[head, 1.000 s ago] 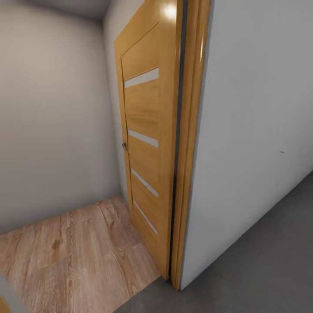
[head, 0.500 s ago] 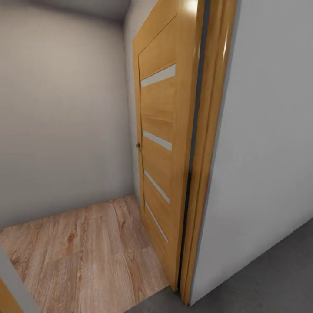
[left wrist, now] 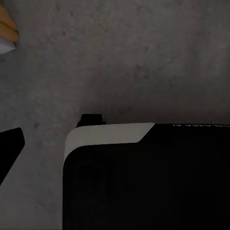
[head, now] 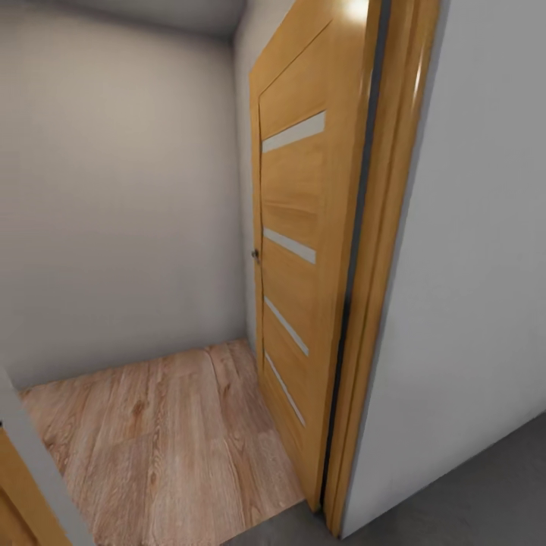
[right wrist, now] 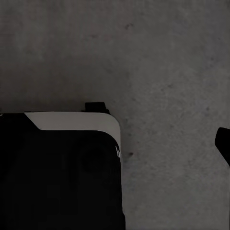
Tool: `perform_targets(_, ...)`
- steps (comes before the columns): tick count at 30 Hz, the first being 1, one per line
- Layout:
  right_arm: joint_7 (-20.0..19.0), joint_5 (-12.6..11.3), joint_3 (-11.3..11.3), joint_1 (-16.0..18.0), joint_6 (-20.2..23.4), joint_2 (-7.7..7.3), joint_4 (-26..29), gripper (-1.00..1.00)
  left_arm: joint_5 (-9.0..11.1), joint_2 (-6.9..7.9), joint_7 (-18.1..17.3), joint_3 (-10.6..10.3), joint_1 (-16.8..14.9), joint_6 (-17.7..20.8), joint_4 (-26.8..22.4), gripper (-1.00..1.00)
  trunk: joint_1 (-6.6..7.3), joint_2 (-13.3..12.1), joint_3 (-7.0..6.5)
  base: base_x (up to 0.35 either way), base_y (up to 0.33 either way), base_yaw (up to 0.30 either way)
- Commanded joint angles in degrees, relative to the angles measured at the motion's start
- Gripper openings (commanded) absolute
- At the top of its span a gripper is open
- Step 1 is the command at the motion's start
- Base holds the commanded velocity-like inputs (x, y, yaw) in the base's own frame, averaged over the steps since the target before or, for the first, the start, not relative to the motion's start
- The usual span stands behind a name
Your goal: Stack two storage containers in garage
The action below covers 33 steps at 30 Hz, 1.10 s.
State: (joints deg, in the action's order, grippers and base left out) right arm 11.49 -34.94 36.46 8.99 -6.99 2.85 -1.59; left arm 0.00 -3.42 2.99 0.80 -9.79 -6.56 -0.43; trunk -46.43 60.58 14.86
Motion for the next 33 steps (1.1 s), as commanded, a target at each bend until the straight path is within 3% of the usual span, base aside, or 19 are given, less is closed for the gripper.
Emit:
perform_targets(1, 0.02, -0.48, 0.47, 0.06, -0.31, 0.05, -0.17, 1.00, 0.00, -0.02, 0.18, 0.07, -0.06, -0.21, 0.08, 1.00, 0.00, 0.04, 0.07, 0.000, 0.000, 0.258)
perform_targets(23, 0.02, -0.48, 0.50, 0.04, -0.31, 0.05, -0.17, 1.00, 0.00, -0.07, 0.18, 0.08, -0.06, -0.21, 0.08, 1.00, 0.00, 0.04, 0.07, 0.001, 0.000, 0.266)
perform_targets(33, 0.02, -0.48, 0.47, 0.06, -0.31, 0.05, -0.17, 1.00, -0.03, -0.09, 0.18, 0.05, -0.06, -0.21, 0.08, 1.00, 0.00, 0.04, 0.07, 0.261, 0.000, 0.046)
